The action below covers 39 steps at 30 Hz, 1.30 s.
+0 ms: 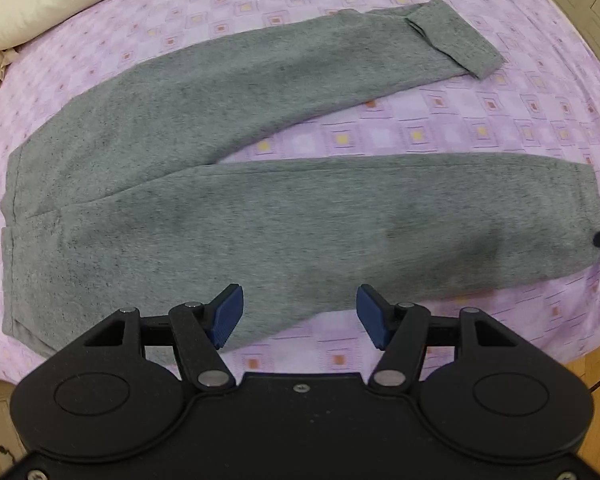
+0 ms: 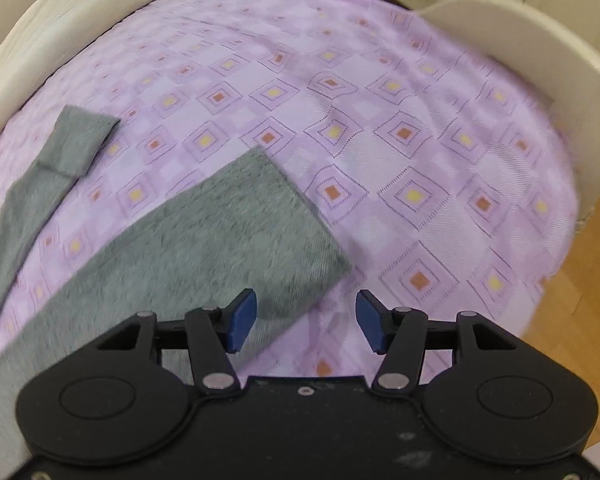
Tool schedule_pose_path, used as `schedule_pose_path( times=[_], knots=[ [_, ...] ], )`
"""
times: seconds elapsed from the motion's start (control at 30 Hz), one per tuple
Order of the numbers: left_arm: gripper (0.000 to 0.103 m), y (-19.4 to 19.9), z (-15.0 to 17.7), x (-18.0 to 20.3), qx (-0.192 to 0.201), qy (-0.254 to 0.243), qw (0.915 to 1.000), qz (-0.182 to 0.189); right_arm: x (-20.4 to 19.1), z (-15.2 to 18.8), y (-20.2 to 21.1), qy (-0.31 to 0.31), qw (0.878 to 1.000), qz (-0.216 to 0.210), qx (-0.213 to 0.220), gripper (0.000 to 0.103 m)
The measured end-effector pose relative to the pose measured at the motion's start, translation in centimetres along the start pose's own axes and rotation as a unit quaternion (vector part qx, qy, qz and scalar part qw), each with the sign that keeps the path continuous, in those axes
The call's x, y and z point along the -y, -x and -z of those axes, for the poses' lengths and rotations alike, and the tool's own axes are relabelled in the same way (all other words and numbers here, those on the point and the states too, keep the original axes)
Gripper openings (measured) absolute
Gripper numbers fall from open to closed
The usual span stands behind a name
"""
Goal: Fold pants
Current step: 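Move both tools toward the cuffs of the grey sweatpants legs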
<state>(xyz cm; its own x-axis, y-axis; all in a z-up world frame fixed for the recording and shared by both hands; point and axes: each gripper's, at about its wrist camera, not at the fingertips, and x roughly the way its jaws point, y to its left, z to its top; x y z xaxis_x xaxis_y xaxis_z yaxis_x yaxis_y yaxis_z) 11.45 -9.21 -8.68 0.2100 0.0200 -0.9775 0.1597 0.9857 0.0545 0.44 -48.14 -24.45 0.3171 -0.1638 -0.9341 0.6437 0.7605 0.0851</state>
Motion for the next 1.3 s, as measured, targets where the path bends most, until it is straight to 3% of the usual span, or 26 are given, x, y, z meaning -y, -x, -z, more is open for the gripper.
schedule_pose_path(
  times=[0.17, 0.27, 0.33, 0.53, 0.63, 0.73, 0.83, 0.87, 0.97, 1.03, 1.17, 1.27, 1.3],
  knots=[
    [0.065, 0.8, -0.4, 2.0, -0.009, 0.01, 0.9999, -0.002, -0.1, -2.1, -2.7, 0.017, 0.999, -0.023, -0.029, 0.045],
    [0.065, 1.2, -0.4, 2.6, -0.01, 0.013, 0.9998, -0.006, -0.6, -2.6, -3.4, 0.041, 0.998, -0.027, -0.035, 0.031],
    [0.065, 1.1, -0.5, 3.0, -0.011, 0.015, 0.9998, -0.008, -0.9, -2.9, -3.6, 0.063, 0.997, -0.031, -0.035, 0.012],
    [0.065, 0.9, -0.5, 3.4, -0.017, 0.015, 0.9996, -0.015, -2.3, -4.1, -0.6, 0.178, 0.984, -0.006, -0.014, 0.007],
    [0.065, 0.7, -0.5, 3.2, -0.021, 0.02, 0.9995, -0.012, -1.5, -4.9, -1.3, 0.171, 0.985, 0.027, -0.026, 0.006],
    [0.065, 0.3, -0.4, 3.1, -0.026, 0.019, 0.9994, -0.015, -1.4, -4.9, -3.3, 0.174, 0.983, 0.03, -0.052, 0.011],
    [0.065, 0.3, -0.3, 3.0, -0.024, 0.018, 0.9993, -0.022, -1.8, -5.1, -2.6, 0.186, 0.98, 0.073, -0.019, 0.028],
    [0.065, 0.3, -0.3, 2.8, -0.024, 0.022, 0.9993, -0.021, -2.0, -5.4, -1.7, 0.184, 0.98, 0.077, 0.003, 0.028],
    [0.065, 0.0, -0.3, 2.5, -0.023, 0.035, 0.999, -0.017, -2.9, -6.3, 0.3, 0.187, 0.981, 0.011, 0.041, 0.035],
    [0.065, -0.2, -0.3, 2.4, -0.016, 0.042, 0.9989, -0.016, -4.1, -6.9, -0.1, 0.199, 0.979, -0.028, 0.043, 0.037],
    [0.065, -0.4, -0.6, 2.0, 0.001, 0.056, 0.9981, -0.027, -7.1, -8.0, -4.1, 0.237, 0.969, -0.063, 0.02, 0.037],
    [0.065, -0.8, -1.4, 1.8, 0.016, 0.06, 0.9976, -0.032, -8.0, -8.5, -8.2, 0.25, 0.968, 0.003, -0.026, 0.037],
    [0.065, -1.0, -2.0, 1.7, 0.02, 0.058, 0.9975, -0.037, -8.2, -8.7, -8.6, 0.251, 0.967, 0.018, -0.021, 0.037]
  ],
)
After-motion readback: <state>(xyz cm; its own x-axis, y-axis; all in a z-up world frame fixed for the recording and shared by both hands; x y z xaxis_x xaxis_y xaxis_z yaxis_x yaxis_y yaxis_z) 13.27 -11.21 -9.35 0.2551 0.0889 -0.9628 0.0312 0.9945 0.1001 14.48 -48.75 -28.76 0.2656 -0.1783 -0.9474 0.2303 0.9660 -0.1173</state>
